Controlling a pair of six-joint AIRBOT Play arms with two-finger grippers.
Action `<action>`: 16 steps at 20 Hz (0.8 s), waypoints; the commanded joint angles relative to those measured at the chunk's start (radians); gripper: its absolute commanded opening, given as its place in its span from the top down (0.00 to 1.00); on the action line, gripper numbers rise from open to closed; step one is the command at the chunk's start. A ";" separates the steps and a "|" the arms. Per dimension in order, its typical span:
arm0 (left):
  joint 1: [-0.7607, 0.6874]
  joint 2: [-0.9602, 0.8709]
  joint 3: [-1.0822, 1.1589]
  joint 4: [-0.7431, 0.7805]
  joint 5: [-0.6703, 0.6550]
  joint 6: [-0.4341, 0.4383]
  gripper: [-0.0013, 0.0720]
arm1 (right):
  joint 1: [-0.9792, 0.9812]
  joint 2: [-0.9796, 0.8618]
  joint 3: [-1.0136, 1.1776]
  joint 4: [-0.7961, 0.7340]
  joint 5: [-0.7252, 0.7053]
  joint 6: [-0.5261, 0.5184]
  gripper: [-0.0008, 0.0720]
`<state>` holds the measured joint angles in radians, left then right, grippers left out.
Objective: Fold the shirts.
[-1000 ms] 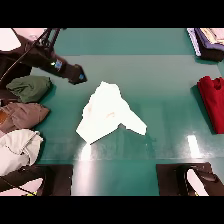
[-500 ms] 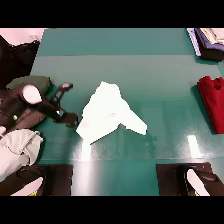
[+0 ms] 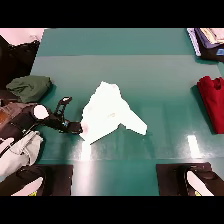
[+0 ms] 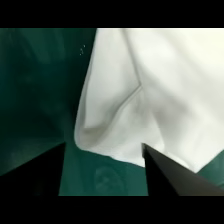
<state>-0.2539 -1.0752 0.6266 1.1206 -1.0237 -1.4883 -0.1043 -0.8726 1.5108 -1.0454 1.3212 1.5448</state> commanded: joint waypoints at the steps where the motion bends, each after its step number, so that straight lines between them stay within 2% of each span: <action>1: 0.001 -0.029 -0.008 -0.014 0.028 -0.005 0.22 | 0.085 -0.034 0.001 0.002 -0.019 -0.002 0.97; 3: 0.001 -0.038 -0.008 -0.063 0.058 -0.004 0.47 | 0.121 -0.042 0.001 -0.002 -0.022 -0.002 0.97; 5: 0.001 -0.039 -0.007 -0.098 0.084 -0.004 0.50 | 0.150 -0.043 0.001 -0.003 -0.043 -0.002 0.97; 6: 0.001 -0.039 -0.004 -0.106 0.084 -0.004 0.60 | 0.161 -0.043 0.001 -0.003 -0.055 -0.002 0.97; 7: 0.001 -0.038 0.010 -0.103 0.070 0.011 0.93 | 0.175 -0.045 0.000 -0.003 -0.065 -0.002 0.97; 13: 0.001 -0.019 0.220 0.009 -0.097 0.022 0.94 | 0.303 -0.226 -0.029 -0.002 -0.059 -0.001 0.96; 14: 0.001 -0.013 0.257 0.030 -0.121 0.022 0.94 | 0.329 -0.269 -0.052 -0.002 -0.067 -0.002 0.85; 15: 0.001 -0.007 0.285 0.043 -0.141 0.022 0.94 | 0.356 -0.319 -0.081 0.000 -0.080 -0.002 0.48; 16: 0.001 0.000 0.306 0.053 -0.153 0.022 0.94 | 0.381 -0.366 -0.106 0.004 -0.098 -0.002 0.20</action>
<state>-0.2539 -1.0904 0.8516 1.1217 -1.1084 -1.4689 0.2111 -1.1290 1.4548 -1.0485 1.2503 1.5421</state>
